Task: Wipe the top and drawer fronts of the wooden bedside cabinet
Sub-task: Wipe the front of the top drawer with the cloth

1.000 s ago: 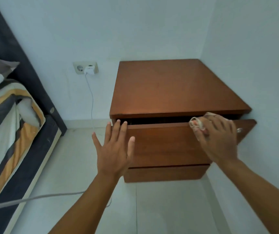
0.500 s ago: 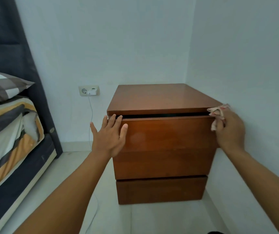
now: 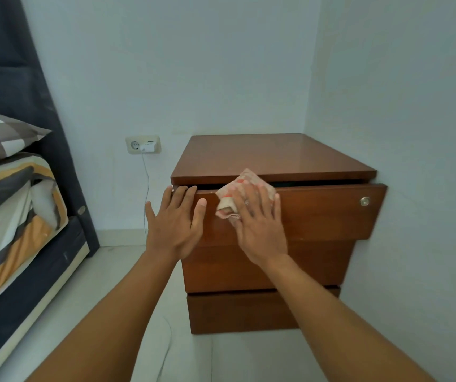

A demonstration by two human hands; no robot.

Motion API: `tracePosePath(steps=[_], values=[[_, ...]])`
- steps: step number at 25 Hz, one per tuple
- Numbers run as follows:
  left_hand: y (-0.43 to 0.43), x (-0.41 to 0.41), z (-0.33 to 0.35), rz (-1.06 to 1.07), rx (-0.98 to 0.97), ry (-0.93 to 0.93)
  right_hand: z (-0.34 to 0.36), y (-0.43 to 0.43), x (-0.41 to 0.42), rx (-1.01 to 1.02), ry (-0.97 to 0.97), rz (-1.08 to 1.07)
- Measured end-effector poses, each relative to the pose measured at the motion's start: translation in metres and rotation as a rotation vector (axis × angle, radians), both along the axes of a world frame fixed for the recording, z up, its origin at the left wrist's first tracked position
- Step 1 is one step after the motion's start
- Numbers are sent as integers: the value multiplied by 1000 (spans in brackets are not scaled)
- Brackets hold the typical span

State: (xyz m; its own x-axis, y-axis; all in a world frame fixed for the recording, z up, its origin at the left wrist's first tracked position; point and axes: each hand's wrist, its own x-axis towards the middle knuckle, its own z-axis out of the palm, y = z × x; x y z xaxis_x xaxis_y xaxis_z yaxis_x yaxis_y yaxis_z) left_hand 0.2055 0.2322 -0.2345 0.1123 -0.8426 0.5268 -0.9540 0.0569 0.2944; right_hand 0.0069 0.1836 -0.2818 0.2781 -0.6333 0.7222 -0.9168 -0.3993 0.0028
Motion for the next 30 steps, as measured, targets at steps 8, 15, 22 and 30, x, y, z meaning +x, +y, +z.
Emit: tracePosePath(steps=[8, 15, 22, 30], values=[[3, -7, -1, 21, 4, -5, 22, -19, -163, -36, -195, -187], [15, -6, -1, 14, 58, -59, 37, -30, -222, -54, -416, -156], [14, -6, -5, 2, 52, -44, 1, 27, -24, -85, -358, 212], [10, -11, -17, 6, -58, -35, -60, 5, 42, 8, -33, 39]])
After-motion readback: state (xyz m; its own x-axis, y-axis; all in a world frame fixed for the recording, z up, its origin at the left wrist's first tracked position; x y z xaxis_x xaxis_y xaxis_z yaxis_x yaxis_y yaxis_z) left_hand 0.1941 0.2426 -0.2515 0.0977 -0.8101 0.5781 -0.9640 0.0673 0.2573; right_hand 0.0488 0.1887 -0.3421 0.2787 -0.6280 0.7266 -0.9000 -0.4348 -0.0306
